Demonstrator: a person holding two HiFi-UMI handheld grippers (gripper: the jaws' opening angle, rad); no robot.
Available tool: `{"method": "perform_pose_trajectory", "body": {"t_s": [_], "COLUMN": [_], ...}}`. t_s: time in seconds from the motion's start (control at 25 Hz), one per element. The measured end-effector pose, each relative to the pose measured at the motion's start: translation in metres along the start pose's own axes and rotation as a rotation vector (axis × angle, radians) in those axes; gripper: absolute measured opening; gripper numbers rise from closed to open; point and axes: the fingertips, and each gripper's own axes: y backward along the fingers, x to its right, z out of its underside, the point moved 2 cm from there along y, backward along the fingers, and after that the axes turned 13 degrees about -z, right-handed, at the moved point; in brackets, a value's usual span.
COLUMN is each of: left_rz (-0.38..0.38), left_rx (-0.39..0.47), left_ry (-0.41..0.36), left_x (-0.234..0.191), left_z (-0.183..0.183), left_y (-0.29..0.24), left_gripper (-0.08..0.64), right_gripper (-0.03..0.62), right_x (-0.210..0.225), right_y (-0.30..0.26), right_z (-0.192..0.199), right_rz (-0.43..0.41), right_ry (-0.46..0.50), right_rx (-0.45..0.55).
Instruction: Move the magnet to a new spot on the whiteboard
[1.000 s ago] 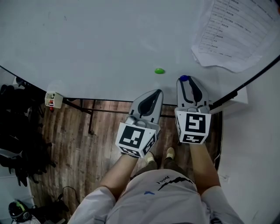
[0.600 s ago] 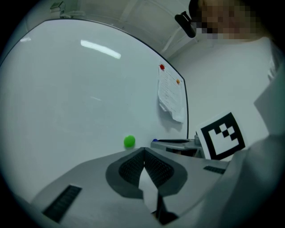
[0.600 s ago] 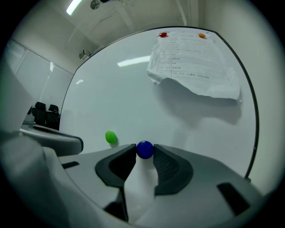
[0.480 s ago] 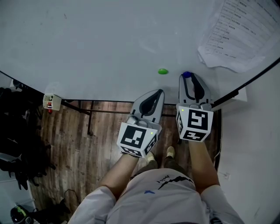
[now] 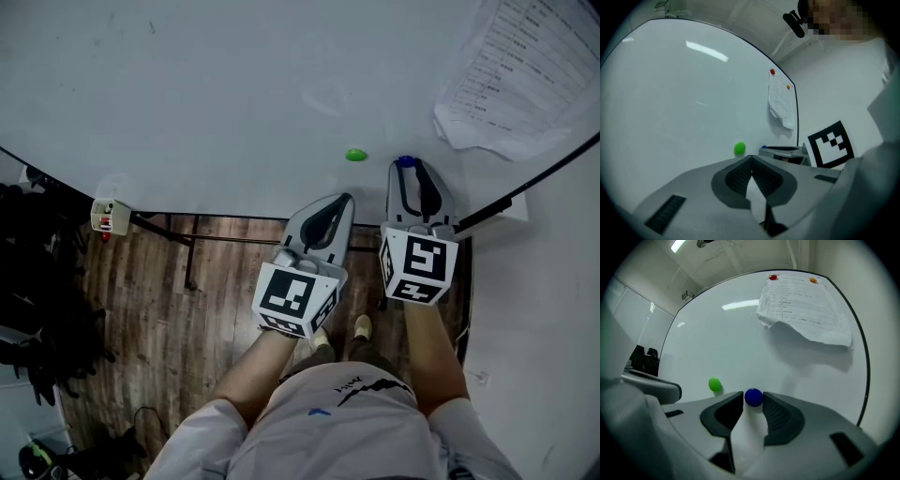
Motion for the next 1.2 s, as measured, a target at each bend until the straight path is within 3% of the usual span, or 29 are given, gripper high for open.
{"method": "perform_pose_trajectory", "body": {"t_s": [0.68, 1.2], "left_rz": [0.007, -0.013], "left_rx": [0.007, -0.003], "left_ry": [-0.016, -0.008], "left_x": [0.026, 0.052], "left_z": [-0.004, -0.005], "left_y": [0.009, 0.026], "left_gripper": [0.009, 0.009], "right_gripper": [0.129, 0.095], "right_x": [0.005, -0.019], "right_y": [0.038, 0.082], "right_z": [-0.001, 0.009], "right_rz": [-0.068, -0.274], "right_ry": [-0.064, -0.145], "right_rx": [0.014, 0.032]}}
